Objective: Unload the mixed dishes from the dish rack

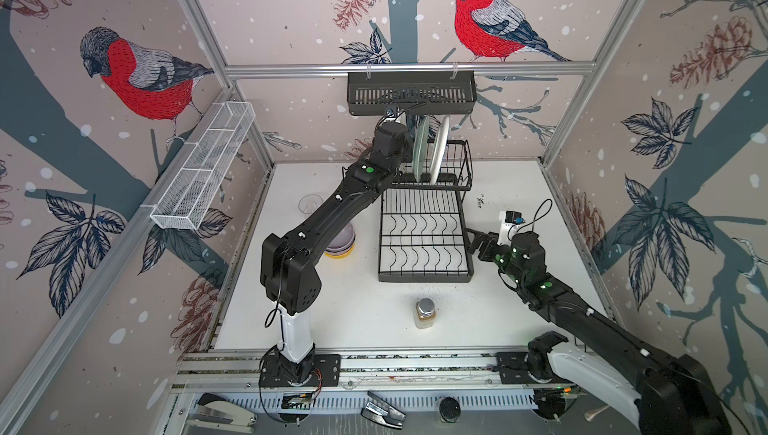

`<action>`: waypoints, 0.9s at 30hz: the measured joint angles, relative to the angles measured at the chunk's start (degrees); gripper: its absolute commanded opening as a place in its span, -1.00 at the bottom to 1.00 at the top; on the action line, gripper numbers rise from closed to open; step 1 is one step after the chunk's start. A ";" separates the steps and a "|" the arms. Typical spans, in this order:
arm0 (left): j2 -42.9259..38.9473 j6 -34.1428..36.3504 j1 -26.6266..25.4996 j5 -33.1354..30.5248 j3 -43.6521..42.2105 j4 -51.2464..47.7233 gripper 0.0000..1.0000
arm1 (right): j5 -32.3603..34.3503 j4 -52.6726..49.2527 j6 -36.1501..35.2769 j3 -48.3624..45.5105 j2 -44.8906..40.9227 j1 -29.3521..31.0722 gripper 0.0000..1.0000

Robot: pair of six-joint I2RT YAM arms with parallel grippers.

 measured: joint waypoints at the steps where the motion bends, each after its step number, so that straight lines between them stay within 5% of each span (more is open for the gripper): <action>1: 0.07 0.20 0.00 -0.04 0.20 -0.13 -0.77 | 0.00 0.02 0.00 0.00 -0.11 0.00 0.99; 27: 4.39 3.41 0.11 -2.93 8.70 -7.37 -0.85 | 0.83 0.00 0.07 -0.61 -1.75 0.00 0.99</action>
